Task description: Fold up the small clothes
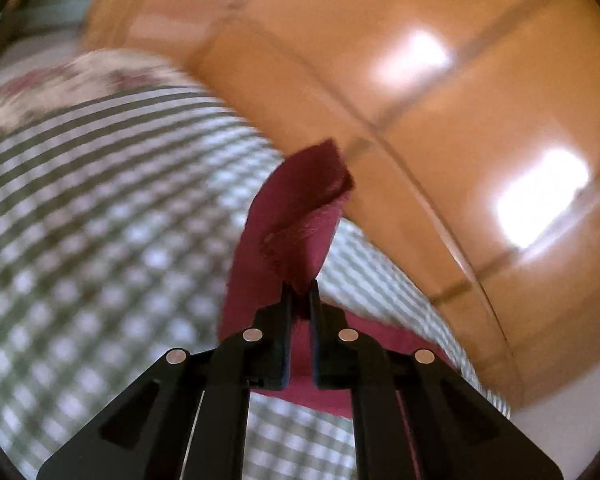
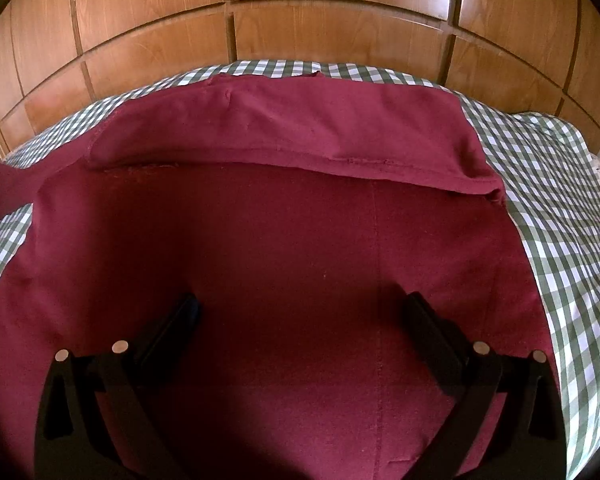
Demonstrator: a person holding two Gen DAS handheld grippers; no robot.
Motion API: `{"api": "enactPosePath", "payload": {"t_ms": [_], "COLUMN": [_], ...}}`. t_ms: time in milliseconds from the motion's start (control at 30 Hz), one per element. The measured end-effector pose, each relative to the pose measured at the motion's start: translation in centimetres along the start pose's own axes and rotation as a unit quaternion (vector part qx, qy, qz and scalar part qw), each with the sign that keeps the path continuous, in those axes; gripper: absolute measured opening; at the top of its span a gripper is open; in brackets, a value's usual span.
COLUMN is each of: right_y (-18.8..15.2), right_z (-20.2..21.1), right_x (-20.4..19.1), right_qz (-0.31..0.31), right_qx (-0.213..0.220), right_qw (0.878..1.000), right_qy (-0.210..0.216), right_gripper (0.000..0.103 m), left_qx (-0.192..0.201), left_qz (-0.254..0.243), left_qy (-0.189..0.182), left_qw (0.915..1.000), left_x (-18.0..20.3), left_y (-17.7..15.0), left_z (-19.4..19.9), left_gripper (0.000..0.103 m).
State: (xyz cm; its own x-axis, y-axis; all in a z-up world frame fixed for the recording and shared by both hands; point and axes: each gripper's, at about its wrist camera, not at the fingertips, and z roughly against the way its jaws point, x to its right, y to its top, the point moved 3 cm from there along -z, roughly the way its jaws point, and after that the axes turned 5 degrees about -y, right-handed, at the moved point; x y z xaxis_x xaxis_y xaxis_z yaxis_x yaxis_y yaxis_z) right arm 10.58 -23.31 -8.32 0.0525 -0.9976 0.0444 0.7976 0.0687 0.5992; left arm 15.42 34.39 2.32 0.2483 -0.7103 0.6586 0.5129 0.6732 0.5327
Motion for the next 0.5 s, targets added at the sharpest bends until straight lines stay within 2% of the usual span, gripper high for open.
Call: {"api": "enactPosePath", "payload": {"t_ms": [133, 267, 367, 500], "right_y": [0.0, 0.0, -0.1, -0.1], "right_z": [0.0, 0.0, 0.0, 0.0], "right_x": [0.0, 0.1, 0.1, 0.3], "right_qz": [-0.002, -0.004, -0.007, -0.015], "right_qx": [0.001, 0.002, 0.003, 0.003], "right_qw": [1.0, 1.0, 1.0, 1.0], "right_qy": [0.002, 0.004, 0.007, 0.016], "right_gripper": [0.101, 0.101, 0.101, 0.101], "left_qx": [-0.041, -0.099, -0.143, -0.201], "left_qz": [-0.078, -0.126, -0.16, -0.229], "left_qy": [-0.049, -0.085, -0.095, -0.082], "left_qw": [0.9949, 0.9834, 0.9721, 0.9491], "left_x": [7.2, 12.7, 15.8, 19.1], "left_y": [-4.1, -9.6, -14.0, -20.0], "left_z": [-2.2, -5.6, -8.2, -10.9], "left_gripper": [0.006, 0.006, 0.006, 0.006]}}
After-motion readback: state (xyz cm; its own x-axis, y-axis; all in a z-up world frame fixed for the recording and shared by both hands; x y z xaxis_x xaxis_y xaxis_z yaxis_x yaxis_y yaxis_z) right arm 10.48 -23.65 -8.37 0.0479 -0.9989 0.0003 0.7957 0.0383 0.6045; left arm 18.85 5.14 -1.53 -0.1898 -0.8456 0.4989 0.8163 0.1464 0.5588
